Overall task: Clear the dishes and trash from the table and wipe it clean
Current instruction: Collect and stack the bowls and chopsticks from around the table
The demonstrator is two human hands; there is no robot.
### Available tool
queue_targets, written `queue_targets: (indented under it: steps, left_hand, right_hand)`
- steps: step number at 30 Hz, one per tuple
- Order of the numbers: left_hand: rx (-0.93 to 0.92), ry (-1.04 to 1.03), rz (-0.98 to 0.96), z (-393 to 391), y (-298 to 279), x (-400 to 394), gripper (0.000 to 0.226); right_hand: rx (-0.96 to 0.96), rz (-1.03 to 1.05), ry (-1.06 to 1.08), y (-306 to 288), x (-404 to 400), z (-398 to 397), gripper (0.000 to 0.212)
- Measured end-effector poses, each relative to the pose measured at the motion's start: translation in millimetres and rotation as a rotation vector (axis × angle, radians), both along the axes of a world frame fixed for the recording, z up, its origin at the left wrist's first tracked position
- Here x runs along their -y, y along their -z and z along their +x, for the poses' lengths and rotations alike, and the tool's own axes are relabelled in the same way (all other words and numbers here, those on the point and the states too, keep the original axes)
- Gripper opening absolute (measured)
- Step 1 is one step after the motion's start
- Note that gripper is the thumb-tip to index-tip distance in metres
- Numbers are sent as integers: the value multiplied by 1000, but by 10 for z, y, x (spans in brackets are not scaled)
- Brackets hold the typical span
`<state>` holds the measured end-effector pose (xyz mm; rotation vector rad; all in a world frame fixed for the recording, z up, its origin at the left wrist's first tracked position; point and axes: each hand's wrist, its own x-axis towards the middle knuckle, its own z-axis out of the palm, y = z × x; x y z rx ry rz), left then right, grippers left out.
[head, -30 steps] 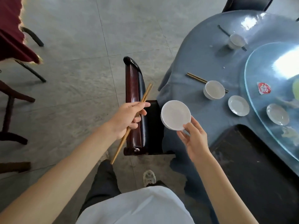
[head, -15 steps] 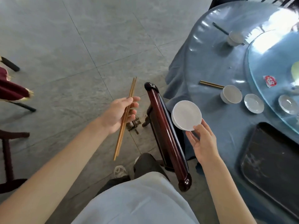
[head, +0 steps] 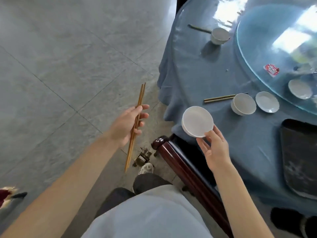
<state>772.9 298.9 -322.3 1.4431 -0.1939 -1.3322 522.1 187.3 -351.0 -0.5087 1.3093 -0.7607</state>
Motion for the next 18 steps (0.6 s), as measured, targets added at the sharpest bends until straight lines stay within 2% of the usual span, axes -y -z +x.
queue_targets:
  steps: [8,18]
  left_hand:
    - [-10,274,-6,392,115,1108,23]
    - [-28,686,91,729,412,2540,21]
  right_hand:
    - [-7,-9,150,-132,281,379,40]
    - [-72,19,654,-68,734,898,40]
